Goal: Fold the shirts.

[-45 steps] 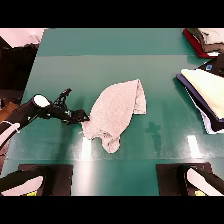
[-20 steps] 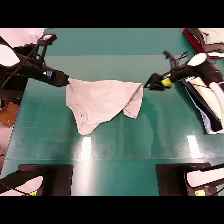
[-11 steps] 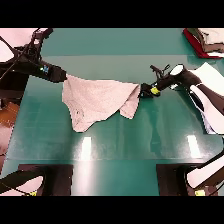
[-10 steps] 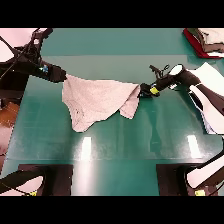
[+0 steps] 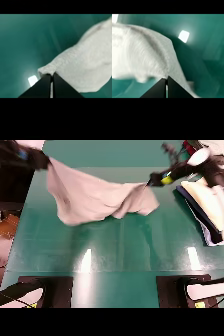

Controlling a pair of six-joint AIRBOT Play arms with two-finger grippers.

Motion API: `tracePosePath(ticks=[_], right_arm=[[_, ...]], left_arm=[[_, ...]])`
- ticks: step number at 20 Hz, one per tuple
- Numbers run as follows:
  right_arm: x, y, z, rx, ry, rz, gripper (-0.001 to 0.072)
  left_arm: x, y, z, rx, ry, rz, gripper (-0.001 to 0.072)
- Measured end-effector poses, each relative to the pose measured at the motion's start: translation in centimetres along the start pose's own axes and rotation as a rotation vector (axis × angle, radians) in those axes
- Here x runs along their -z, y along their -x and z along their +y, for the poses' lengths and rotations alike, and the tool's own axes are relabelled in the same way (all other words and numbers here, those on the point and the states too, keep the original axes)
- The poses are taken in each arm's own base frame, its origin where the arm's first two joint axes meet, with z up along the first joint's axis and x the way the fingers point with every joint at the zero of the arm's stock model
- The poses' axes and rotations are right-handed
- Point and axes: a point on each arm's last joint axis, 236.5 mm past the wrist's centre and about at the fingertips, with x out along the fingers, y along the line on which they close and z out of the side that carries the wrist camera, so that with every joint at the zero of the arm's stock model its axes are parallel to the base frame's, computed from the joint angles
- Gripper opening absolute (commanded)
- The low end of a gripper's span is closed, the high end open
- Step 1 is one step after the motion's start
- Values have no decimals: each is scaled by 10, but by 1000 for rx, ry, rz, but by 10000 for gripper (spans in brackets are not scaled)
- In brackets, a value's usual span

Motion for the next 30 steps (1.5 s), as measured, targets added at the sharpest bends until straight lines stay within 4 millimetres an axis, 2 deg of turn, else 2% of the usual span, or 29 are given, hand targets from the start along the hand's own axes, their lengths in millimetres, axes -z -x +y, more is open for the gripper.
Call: tracePosePath(ticks=[2,4,7,9,13,15,16,17,18,20,22,25,27,30], right_arm=[[-29,72,12,65,80,-139,12],[-42,138,32,108,145,-254,12],[-42,224,66,149,226,-402,12],[-33,269,88,166,267,-486,11],[-12,331,120,183,320,-614,11],[-3,343,127,178,309,-636,11],[0,343,128,174,292,-626,11],[5,338,125,168,265,-597,12],[10,328,120,162,234,-546,11],[24,294,103,153,161,-385,11],[37,255,86,141,97,-211,11],[50,184,57,107,7,18,12],[56,132,35,88,-52,124,12],[54,55,-3,86,-132,171,14]], left_arm=[[-40,44,4,-41,-28,-125,23],[-66,91,3,-68,-46,-240,23],[-86,159,-6,-89,-65,-390,23],[-94,208,-16,-91,-76,-498,23],[-103,298,-37,-84,-95,-724,22],[-105,322,-44,-72,-99,-789,22],[-104,326,-46,-70,-99,-800,22],[-104,321,-46,-64,-96,-792,22],[-102,308,-44,-58,-91,-762,22],[-91,258,-39,-40,-76,-627,23],[-66,185,-32,-7,-55,-416,23],[-6,65,-23,49,-13,-57,23],[34,-8,-18,80,20,128,23],[75,-95,-9,96,64,274,24]])
